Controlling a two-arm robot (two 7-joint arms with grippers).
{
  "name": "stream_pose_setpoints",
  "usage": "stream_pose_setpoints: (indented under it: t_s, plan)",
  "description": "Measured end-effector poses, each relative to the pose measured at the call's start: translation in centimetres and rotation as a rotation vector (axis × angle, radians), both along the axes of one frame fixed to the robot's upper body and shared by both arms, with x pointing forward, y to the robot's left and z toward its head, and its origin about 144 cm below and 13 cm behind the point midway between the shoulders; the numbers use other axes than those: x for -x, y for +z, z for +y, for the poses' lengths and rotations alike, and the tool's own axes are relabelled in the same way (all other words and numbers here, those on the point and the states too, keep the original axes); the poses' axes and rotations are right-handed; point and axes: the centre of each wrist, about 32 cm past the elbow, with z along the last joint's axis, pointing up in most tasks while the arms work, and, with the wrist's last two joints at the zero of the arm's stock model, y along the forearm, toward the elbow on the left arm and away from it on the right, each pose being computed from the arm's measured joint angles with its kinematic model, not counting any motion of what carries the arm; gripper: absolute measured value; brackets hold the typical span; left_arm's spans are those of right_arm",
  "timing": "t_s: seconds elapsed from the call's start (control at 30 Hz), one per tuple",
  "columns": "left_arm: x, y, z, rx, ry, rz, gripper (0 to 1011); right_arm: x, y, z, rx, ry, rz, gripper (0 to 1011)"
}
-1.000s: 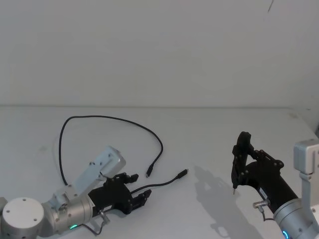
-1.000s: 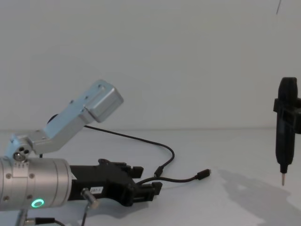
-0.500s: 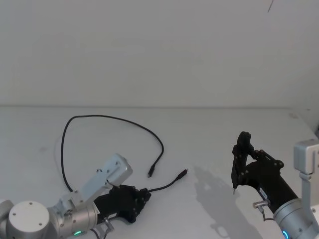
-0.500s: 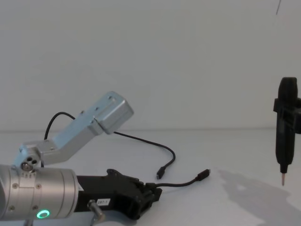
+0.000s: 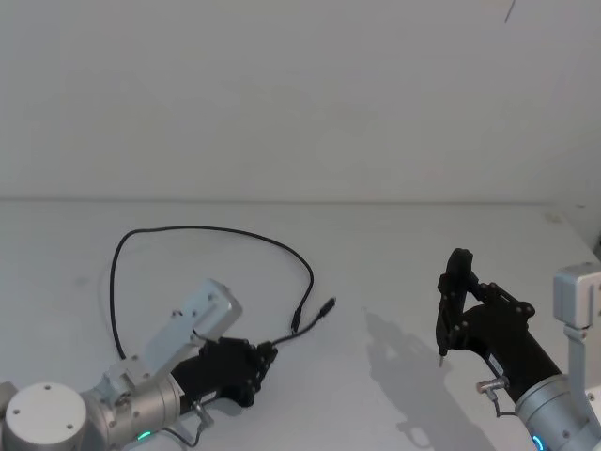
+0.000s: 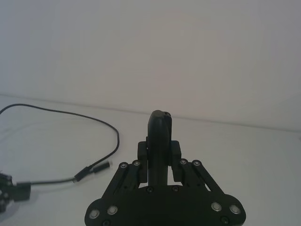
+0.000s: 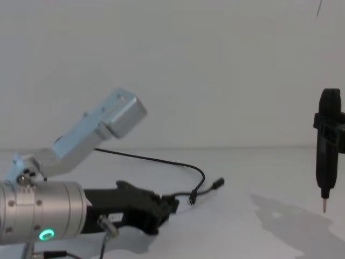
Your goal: Pick up the data cable with the one hand.
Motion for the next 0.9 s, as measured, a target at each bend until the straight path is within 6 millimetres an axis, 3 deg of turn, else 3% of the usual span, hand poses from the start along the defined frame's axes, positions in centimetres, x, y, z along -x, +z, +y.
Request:
stream_pose_setpoints:
  t_s: [0.37,0.9]
  plan:
    - [2.6,2.4,1.0,0.106,0.1,-0.055,42,0.0,0.0,0.0,0.0,0.0,0.0,279]
    - [6.2,3.9,2.9,0.172,0.158,-0.076,42,0.0,0.0,0.0,0.0,0.0,0.0,279]
